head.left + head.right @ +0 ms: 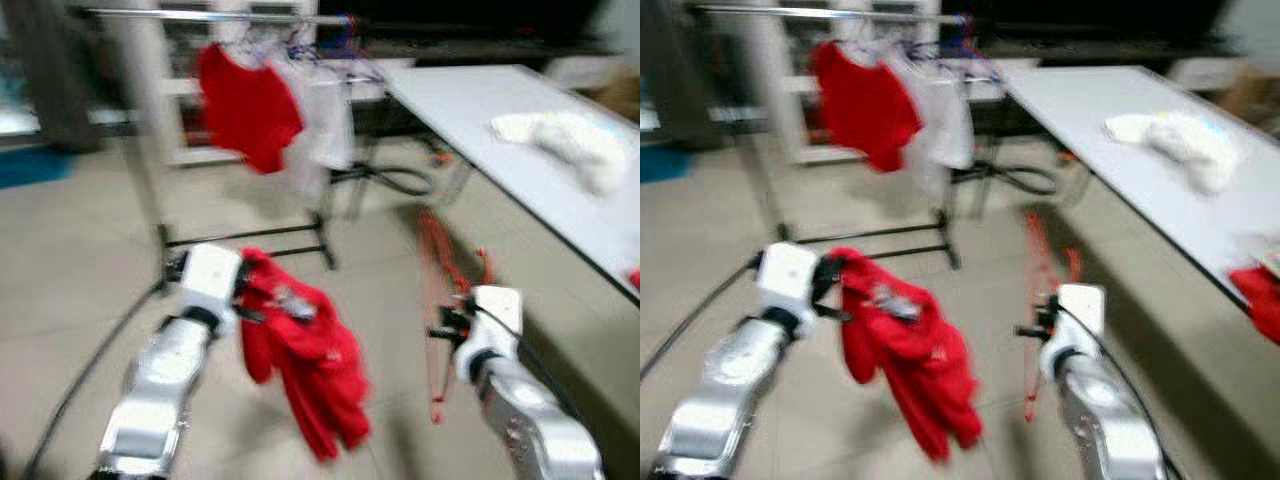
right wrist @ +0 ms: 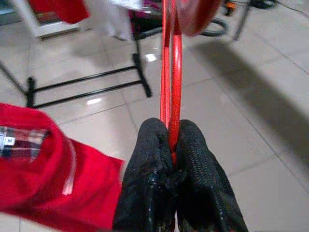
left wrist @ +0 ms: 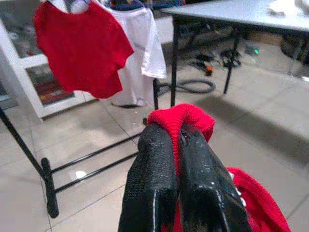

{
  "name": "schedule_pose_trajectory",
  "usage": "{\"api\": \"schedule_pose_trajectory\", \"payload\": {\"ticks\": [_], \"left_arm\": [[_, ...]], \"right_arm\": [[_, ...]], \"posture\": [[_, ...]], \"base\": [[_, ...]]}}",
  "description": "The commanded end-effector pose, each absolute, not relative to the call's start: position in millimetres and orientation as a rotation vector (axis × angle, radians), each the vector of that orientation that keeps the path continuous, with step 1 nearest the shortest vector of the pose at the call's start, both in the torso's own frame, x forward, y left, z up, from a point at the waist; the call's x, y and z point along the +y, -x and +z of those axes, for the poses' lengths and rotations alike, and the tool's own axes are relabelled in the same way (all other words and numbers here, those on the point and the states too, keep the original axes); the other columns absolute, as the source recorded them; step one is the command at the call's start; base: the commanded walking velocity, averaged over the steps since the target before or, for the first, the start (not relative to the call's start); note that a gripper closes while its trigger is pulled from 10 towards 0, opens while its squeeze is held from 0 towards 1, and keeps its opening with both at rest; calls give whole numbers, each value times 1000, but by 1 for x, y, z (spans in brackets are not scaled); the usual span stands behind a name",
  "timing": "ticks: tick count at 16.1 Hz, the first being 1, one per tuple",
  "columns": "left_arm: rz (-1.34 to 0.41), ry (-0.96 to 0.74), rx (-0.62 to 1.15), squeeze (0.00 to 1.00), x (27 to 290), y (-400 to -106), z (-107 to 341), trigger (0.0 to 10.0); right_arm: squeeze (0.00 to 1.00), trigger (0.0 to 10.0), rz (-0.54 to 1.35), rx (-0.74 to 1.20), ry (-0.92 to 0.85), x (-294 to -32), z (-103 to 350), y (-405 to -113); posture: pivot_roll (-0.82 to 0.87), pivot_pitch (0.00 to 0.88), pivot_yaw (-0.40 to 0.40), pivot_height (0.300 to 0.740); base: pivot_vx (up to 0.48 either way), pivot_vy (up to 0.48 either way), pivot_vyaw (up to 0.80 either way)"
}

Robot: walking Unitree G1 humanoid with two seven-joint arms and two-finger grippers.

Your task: Hang hanger

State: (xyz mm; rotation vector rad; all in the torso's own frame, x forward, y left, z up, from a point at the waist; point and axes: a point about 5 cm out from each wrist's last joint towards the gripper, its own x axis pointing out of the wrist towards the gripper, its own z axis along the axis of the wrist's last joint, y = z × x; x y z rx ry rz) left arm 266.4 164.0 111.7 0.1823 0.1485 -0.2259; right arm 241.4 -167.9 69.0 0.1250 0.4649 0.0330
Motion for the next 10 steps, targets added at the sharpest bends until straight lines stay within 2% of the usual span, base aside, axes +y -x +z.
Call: {"api": "schedule_pose_trajectory", "payload": {"ticks": [1,10], "left_arm": [[-237,-189,108,0,159,-270,121,10000],[-297,-219,109,0,155,-277,124,10000]], "right_arm": [[0,10000,-3,461,-119,-178,72,-243],[0,10000,-137,488,-199,-188,65,-238]], "posture": [[118,0,-85,740],[115,0,-41,740]], "base": [[0,480,-800],[0,480,-800]]}}
